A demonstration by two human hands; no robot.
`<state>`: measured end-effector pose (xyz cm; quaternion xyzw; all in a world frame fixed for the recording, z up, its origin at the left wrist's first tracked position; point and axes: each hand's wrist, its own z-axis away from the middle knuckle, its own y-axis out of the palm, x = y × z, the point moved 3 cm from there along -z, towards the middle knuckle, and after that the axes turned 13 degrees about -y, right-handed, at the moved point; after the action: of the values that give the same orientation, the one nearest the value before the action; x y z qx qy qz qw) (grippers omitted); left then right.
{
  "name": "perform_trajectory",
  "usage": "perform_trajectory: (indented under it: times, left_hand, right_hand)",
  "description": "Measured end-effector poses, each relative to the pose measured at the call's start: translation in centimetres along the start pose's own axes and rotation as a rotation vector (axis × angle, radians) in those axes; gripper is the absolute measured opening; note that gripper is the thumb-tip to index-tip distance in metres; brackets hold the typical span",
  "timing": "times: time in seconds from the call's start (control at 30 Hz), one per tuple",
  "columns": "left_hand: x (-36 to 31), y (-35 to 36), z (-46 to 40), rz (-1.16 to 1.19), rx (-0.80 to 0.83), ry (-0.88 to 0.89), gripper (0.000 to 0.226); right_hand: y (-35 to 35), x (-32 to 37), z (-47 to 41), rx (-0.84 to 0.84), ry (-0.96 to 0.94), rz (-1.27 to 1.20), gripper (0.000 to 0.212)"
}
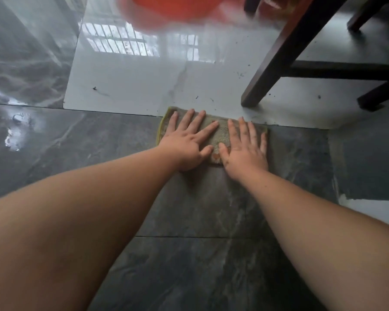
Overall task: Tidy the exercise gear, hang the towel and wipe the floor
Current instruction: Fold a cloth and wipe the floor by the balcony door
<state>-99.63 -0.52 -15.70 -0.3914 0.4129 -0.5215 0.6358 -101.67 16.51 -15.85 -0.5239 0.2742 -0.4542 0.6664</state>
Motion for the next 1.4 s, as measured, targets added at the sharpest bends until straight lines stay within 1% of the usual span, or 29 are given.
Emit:
perform_trajectory:
  times: [0.2,0.27,0.33,0.4,0.47,0.7,0.87,1.03,1.27,1.4]
  left_hand:
    - [-0.1,-0.3,-0.2,-0.032,0.078,0.010,0.066]
    - [-0.4,-0.4,0.4,-0.037,0.057,-0.005,0.066]
    - [-0.6,0.3,1.9,-0.034,0.020,-0.029,0.066]
    - [-0.3,1.4,4.6,-0.032,0.024,-0.033,0.067]
    - [0.7,2.4,8.3,-0.039,0.033,-0.038,0.068]
    - [3.5,7.0,22.8,0.026,0.019,-0.085,0.069]
    - [4.6,10.8,32.9,0.089,0.033,-0.180,0.070]
    - [6.9,12.6,38.4,0.131,0.049,-0.226,0.072]
    - [9.7,14.2,42.9,0.136,0.066,-0.283,0.073]
    - [9.2,14.6,44.4,0.138,0.069,-0.360,0.069]
  right_hand:
    - [-0.4,-0.2,-0.2,0.046,0.003,-0.012,0.069]
    - [-0.5,0.2,-0.2,0.093,0.022,-0.046,0.068]
    - [-0.1,1.0,0.7,0.085,0.064,-0.060,0.067]
    - [0.5,2.4,2.6,0.080,0.067,-0.064,0.068]
    - [1.4,4.2,5.5,0.105,0.011,-0.071,0.069]
    - [6.4,11.5,18.6,0.105,-0.077,-0.082,0.075]
    - [9.5,16.0,26.4,0.107,-0.128,-0.055,0.077]
    - [11.0,19.3,31.1,0.165,-0.221,0.001,0.078]
    - [11.3,23.2,32.8,0.178,-0.304,0.010,0.081]
    - [11.8,23.7,33.4,0.155,-0.352,0.047,0.082]
